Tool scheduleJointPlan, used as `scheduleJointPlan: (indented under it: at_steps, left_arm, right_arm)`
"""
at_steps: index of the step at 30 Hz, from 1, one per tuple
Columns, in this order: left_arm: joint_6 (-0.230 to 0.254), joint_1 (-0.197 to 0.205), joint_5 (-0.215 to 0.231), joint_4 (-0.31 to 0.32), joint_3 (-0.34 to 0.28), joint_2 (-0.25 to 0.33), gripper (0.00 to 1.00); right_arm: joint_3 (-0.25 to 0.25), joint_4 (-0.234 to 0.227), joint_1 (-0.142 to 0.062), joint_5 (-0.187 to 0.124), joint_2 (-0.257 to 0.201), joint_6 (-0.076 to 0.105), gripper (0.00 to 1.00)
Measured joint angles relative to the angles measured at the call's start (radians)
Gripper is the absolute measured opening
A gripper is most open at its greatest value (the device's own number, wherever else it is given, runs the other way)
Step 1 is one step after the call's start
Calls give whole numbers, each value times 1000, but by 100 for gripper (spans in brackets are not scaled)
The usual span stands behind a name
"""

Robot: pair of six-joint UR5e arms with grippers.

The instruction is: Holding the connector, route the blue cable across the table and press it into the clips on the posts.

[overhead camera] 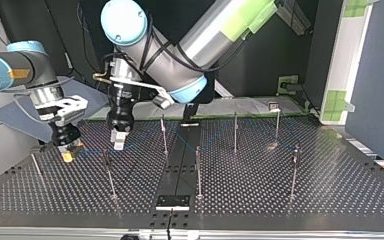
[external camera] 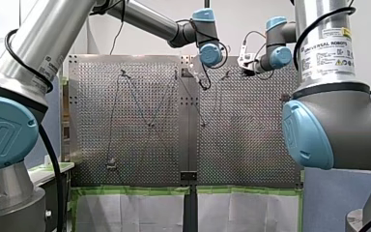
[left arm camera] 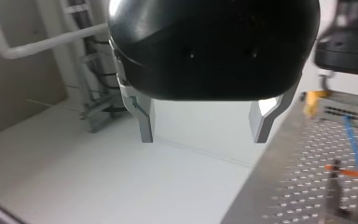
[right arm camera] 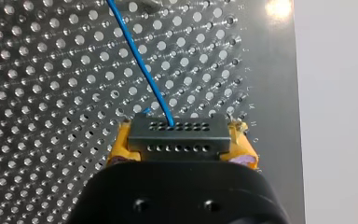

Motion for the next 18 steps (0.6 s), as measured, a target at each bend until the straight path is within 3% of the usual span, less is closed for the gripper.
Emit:
scheduleJointPlan:
  at_steps: [9,14,18]
  left_arm:
    - [-12,6,-57,88,-88,88,100]
    - [-43,7,-98,139,-139,139,100]
    - [-58,7,-103,178,-178,178,100]
  right_arm:
    - [2,2,6,2,1,-5,0]
    - [2,5,9,3,1,-6,0]
    - [2,6,10,8,1,-7,0]
